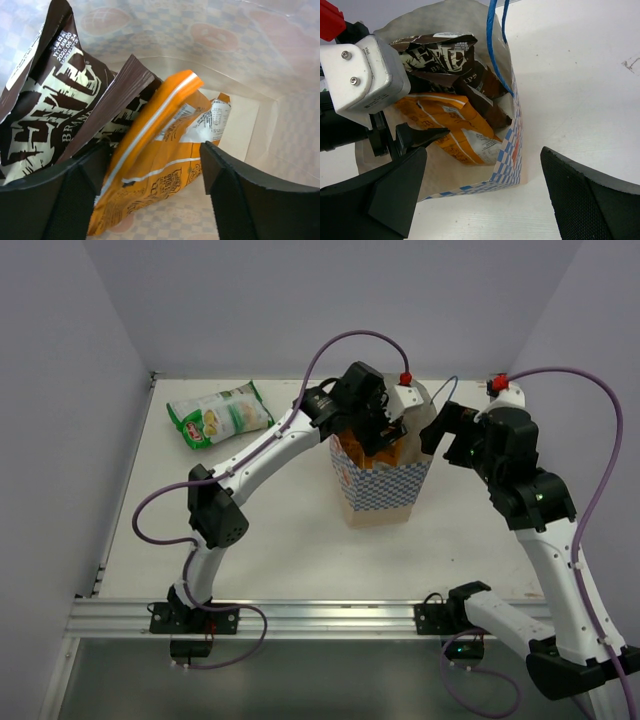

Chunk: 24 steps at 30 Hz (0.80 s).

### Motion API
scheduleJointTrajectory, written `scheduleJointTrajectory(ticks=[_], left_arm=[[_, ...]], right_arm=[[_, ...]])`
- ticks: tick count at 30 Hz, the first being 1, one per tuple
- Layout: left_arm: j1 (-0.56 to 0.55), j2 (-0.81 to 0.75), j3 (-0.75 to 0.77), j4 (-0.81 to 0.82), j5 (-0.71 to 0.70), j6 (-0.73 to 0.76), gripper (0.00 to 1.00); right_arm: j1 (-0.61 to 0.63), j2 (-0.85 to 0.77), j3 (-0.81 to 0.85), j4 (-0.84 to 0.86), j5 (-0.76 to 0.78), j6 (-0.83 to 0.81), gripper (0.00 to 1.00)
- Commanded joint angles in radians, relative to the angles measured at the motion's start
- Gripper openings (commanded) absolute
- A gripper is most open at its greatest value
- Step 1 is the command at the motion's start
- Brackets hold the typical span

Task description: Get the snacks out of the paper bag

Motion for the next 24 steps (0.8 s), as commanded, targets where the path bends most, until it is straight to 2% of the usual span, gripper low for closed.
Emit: scheduleJointTrajectory(ticks=[1, 4, 5, 7, 8, 11, 14, 24], left_arm=[[0.007, 0.011, 0.012, -0.014, 0.046, 0.003, 0.77], [0.007, 0.01, 0.017, -0.006, 0.037, 0.007, 0.58], [0.007, 0.004, 0.019, 0.0, 0.033, 0.009, 0.43], [0.007, -0.007, 0.02, 0.015, 0.013, 0.015, 0.32], [0.007, -0.018, 0.019, 0.032, 0.008, 0.016, 0.22], [0.007, -0.039, 0.022, 0.066, -0.013, 0.029, 0.07], [0.007, -0.059, 0.031, 0.092, -0.041, 0.036, 0.0], [0.007, -0.194, 0.04, 0.271, -0.168, -0.01, 0.0]], right_arm=[[-0.007, 0.0, 0.002, 0.04, -0.022, -0.017, 0.99], [-0.008, -0.006, -0.003, 0.04, -0.023, -0.017, 0.99], [-0.008, -0.009, -0.004, 0.04, -0.023, -0.017, 0.99], [-0.01, -0.02, -0.01, 0.04, -0.023, -0.018, 0.99], [-0.008, -0.023, -0.015, 0.04, -0.023, -0.019, 0.99], [-0.008, -0.044, -0.021, 0.041, -0.025, -0.02, 0.99], [-0.01, -0.07, -0.035, 0.041, -0.022, -0.02, 0.99], [-0.008, -0.181, -0.118, 0.043, 0.0, -0.017, 0.99]])
